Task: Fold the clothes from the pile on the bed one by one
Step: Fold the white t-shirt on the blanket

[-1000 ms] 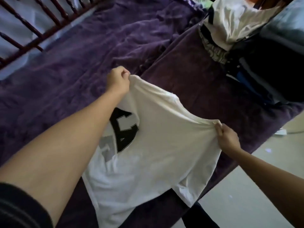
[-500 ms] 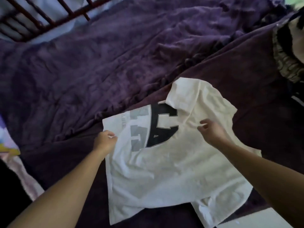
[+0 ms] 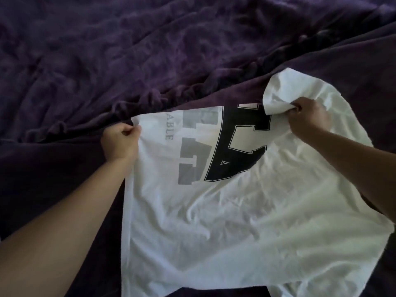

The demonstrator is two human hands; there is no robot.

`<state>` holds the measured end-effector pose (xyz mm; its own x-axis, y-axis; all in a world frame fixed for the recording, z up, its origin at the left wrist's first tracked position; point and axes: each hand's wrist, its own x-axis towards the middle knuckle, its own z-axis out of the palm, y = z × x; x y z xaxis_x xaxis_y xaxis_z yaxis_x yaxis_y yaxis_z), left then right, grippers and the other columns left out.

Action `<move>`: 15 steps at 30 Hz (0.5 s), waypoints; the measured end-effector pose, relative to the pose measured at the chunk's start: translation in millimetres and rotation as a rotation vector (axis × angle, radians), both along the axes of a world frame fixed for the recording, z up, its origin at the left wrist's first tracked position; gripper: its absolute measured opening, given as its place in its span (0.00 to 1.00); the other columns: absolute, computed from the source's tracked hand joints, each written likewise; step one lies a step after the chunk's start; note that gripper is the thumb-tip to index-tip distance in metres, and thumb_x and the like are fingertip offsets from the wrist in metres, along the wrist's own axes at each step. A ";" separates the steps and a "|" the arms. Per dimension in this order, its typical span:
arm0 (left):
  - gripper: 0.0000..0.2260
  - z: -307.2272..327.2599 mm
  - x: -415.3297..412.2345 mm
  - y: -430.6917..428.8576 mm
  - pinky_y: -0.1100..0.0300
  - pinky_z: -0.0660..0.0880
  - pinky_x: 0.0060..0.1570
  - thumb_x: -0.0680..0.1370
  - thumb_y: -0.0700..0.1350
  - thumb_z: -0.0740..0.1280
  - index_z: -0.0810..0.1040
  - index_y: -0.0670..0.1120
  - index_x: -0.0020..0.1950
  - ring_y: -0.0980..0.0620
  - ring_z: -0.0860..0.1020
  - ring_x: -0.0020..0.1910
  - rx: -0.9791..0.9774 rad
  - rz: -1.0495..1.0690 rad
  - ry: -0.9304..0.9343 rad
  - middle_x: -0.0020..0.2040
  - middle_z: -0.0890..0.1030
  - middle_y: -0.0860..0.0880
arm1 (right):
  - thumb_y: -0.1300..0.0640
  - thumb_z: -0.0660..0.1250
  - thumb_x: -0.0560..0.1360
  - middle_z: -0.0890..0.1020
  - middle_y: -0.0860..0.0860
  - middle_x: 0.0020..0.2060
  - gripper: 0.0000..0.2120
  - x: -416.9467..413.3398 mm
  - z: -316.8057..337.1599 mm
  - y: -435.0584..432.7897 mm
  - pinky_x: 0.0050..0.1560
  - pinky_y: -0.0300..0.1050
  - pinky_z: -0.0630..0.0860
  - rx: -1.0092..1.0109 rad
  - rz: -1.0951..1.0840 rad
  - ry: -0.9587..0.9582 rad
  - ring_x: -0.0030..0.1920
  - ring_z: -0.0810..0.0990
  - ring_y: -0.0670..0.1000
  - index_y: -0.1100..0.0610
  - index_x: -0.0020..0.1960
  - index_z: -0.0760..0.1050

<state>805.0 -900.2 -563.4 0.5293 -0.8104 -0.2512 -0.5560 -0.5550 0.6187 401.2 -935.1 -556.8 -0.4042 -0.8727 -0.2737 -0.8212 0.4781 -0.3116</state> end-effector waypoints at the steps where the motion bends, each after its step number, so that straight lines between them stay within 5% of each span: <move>1: 0.06 2.1 2.6 -5.0 0.64 0.70 0.38 0.74 0.47 0.71 0.81 0.44 0.41 0.55 0.76 0.34 -0.040 0.002 0.009 0.37 0.80 0.50 | 0.55 0.61 0.73 0.80 0.56 0.44 0.11 -0.3 7.9 -9.4 0.45 0.50 0.75 -0.043 -0.067 -0.093 0.46 0.79 0.60 0.51 0.51 0.80; 4: 0.05 3.7 12.8 -28.4 0.56 0.78 0.44 0.76 0.44 0.68 0.79 0.42 0.46 0.49 0.80 0.40 -0.088 0.100 0.054 0.42 0.82 0.44 | 0.54 0.64 0.72 0.78 0.53 0.29 0.10 -5.1 23.7 -56.2 0.33 0.47 0.77 -0.179 -0.248 -0.274 0.29 0.79 0.51 0.55 0.34 0.78; 6: 0.06 2.7 15.4 -45.4 0.58 0.79 0.36 0.78 0.46 0.66 0.78 0.43 0.48 0.50 0.80 0.35 -0.020 0.146 0.164 0.44 0.82 0.41 | 0.50 0.69 0.71 0.75 0.49 0.24 0.16 -3.1 26.9 -91.8 0.25 0.42 0.74 -0.263 -0.364 -0.392 0.21 0.76 0.47 0.54 0.27 0.74; 10: 0.11 -9.8 -5.0 -52.6 0.56 0.75 0.41 0.72 0.53 0.73 0.77 0.47 0.44 0.51 0.77 0.39 0.185 0.002 0.204 0.41 0.78 0.48 | 0.52 0.72 0.69 0.81 0.53 0.35 0.09 1.0 10.1 -127.5 0.21 0.38 0.70 -0.232 -0.480 -0.531 0.20 0.76 0.48 0.55 0.38 0.75; 15: 0.03 -9.2 -3.5 -70.1 0.52 0.78 0.47 0.70 0.44 0.69 0.82 0.50 0.41 0.50 0.78 0.41 -0.115 0.141 0.125 0.41 0.81 0.46 | 0.58 0.66 0.74 0.83 0.55 0.32 0.07 -8.2 -6.6 -127.8 0.24 0.45 0.75 -0.205 -0.552 -0.633 0.27 0.80 0.52 0.61 0.41 0.78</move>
<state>801.5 -970.2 -572.6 0.6099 -0.7578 -0.2319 -0.3933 -0.5435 0.7416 393.0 -1062.9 -563.4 -0.6092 -0.6533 -0.4495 -0.1305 0.6417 -0.7558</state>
